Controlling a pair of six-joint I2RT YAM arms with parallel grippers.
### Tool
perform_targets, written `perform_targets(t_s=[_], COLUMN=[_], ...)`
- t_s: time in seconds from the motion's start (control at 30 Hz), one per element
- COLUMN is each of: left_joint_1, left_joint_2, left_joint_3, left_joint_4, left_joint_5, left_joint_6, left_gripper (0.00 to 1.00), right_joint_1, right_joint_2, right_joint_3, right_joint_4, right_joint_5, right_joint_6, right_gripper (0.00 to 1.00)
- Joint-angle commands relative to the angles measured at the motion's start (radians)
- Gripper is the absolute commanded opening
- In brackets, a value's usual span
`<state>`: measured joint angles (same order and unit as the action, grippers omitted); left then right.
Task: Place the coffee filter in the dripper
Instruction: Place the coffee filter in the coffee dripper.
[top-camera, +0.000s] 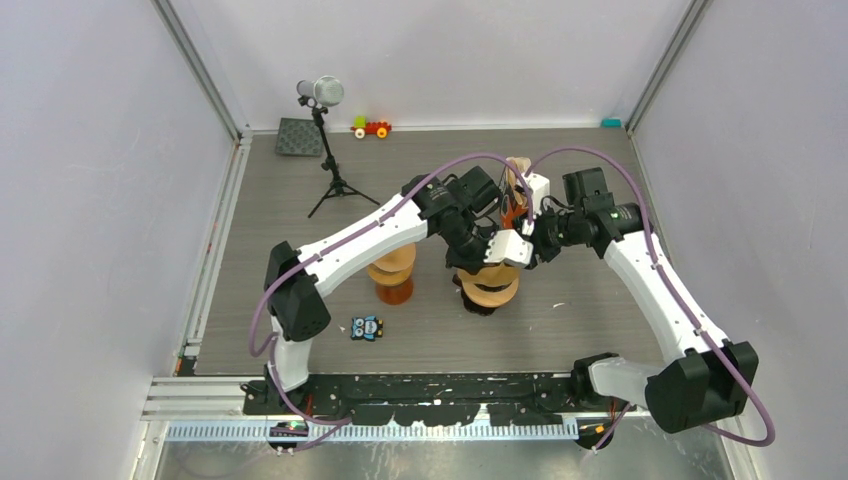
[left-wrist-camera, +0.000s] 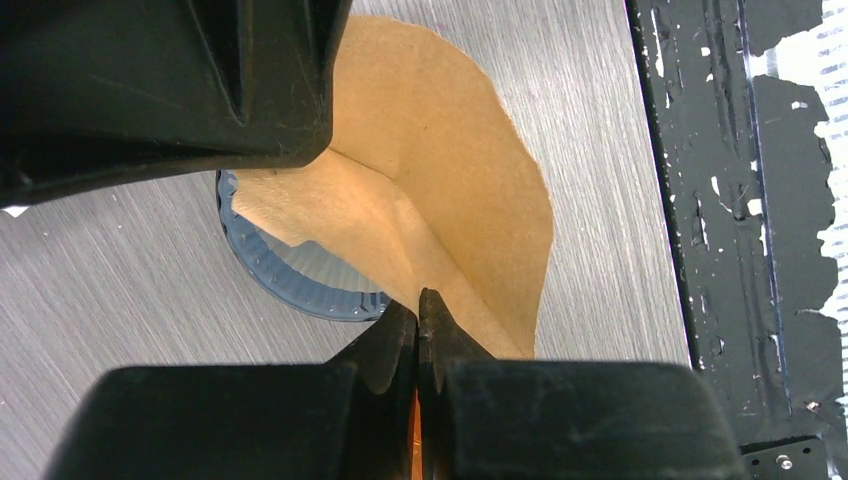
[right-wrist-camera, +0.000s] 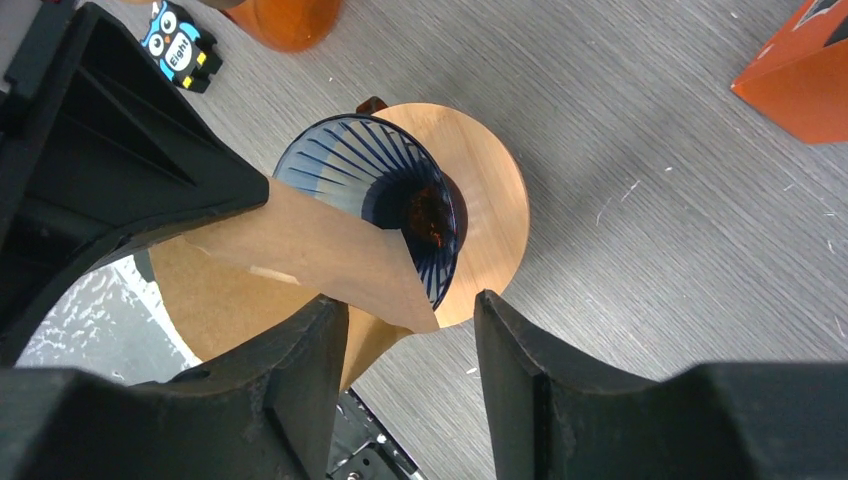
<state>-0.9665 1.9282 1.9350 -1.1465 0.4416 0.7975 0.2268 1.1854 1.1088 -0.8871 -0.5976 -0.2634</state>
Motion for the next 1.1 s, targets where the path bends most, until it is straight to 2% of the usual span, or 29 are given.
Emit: perform_targets(t_s=[0.0, 0.27, 0.4, 0.53, 0.83, 0.97, 1.07], left_joint_1=[0.005, 0.005, 0.005, 0.005, 0.005, 0.005, 0.006], left_joint_2=[0.011, 0.014, 0.009, 0.012, 0.011, 0.000, -0.004], left_joint_3=[0.051, 0.046, 0.034, 0.039, 0.058, 0.064, 0.074], left_joint_4=[-0.038, 0.001, 0.058, 0.095, 0.110, 0.107, 0.101], left_joint_5=[0.021, -0.012, -0.066, -0.106, -0.218, -0.247, -0.259], left_joint_6=[0.031, -0.006, -0.072, -0.162, -0.394, -0.491, -0.559], left_gripper=[0.00, 0.01, 0.09, 0.22, 0.58, 0.67, 0.69], right_joint_1=[-0.003, -0.005, -0.004, -0.004, -0.003, -0.004, -0.003], right_joint_2=[0.014, 0.013, -0.013, -0.051, -0.091, -0.117, -0.122], right_joint_3=[0.037, 0.033, 0.008, -0.029, -0.054, -0.067, -0.066], right_joint_4=[0.002, 0.002, 0.021, 0.058, 0.107, 0.129, 0.134], right_joint_5=[-0.046, -0.030, 0.018, 0.068, 0.156, 0.189, 0.191], right_joint_6=[-0.048, -0.029, 0.045, 0.144, 0.314, 0.342, 0.354], right_gripper=[0.52, 0.33, 0.17, 0.01, 0.01, 0.01, 0.00])
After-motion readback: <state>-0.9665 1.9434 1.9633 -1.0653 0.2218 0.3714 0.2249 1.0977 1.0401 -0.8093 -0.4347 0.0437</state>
